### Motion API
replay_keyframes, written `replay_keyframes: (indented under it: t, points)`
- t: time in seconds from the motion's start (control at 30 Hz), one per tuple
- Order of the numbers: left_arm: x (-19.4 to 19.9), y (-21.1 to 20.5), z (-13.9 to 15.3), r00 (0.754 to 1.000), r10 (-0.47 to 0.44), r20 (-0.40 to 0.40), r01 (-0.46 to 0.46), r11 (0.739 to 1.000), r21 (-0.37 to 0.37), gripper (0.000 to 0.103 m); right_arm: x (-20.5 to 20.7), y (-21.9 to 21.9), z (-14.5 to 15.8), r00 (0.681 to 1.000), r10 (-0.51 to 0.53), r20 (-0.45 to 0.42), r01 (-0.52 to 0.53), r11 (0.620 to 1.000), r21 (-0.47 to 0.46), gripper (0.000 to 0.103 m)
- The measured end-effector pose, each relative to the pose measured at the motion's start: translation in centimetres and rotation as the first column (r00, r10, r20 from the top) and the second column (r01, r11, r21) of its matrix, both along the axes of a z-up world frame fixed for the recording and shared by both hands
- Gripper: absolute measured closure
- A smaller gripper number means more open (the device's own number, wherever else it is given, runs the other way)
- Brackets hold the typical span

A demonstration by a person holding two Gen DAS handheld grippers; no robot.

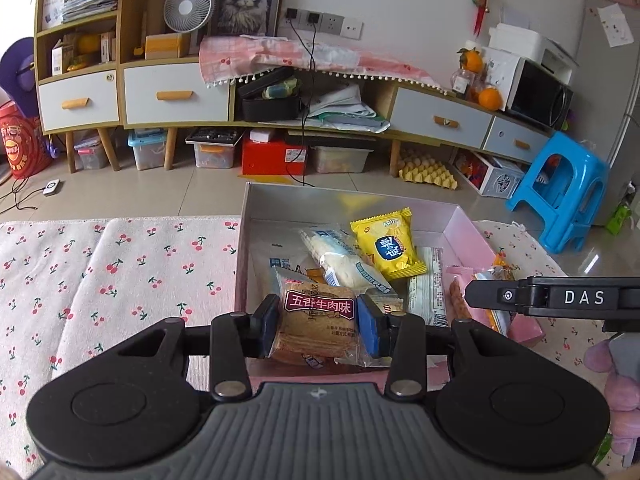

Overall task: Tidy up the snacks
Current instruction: 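Carry the brown biscuit pack in the left tool while the right tool carries the orange packet into the box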

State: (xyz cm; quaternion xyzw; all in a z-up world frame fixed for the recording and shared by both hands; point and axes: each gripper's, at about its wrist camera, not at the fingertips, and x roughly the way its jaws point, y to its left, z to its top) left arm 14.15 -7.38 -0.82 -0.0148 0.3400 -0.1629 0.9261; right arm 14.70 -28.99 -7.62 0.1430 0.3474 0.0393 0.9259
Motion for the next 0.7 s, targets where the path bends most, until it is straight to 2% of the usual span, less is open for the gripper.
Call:
replay_keyframes:
  t: [0.33,0.4,0.53,0.6,0.7]
  points:
    - [0.89,-0.60,-0.65,1.000,-0.016,-0.016,0.015,1.000,-0.011,0.062,0.37,0.33,-0.48,1.000,0.010,-0.001,-0.010,1.000,-0.009,0.030]
    - [0.90,-0.59,-0.72,1.000,-0.016,-0.019,0.015,1.000,-0.013,0.054,0.38,0.43,-0.50,1.000,0.018,0.004,-0.018,1.000,-0.008,0.030]
    - [0.77,-0.50,-0.61,1.000,-0.021,-0.007,0.021,1.000,-0.013,0.045,0.48,0.32,-0.47,1.000,0.013,-0.005,-0.013,1.000,0.022,0.023]
    - [0.60,-0.43,-0.50,1.000,-0.015,0.001,0.015,1.000,-0.014,0.033,0.56,0.21,-0.48,1.000,0.011,-0.014,-0.010,0.999,0.033,0.019]
    - [0.47,-0.54,-0.45,1.000,-0.019,0.003,0.019,1.000,-0.015,0.025,0.48,0.12,-0.43,1.000,0.008,-0.019,-0.007,0.999,0.036,0.017]
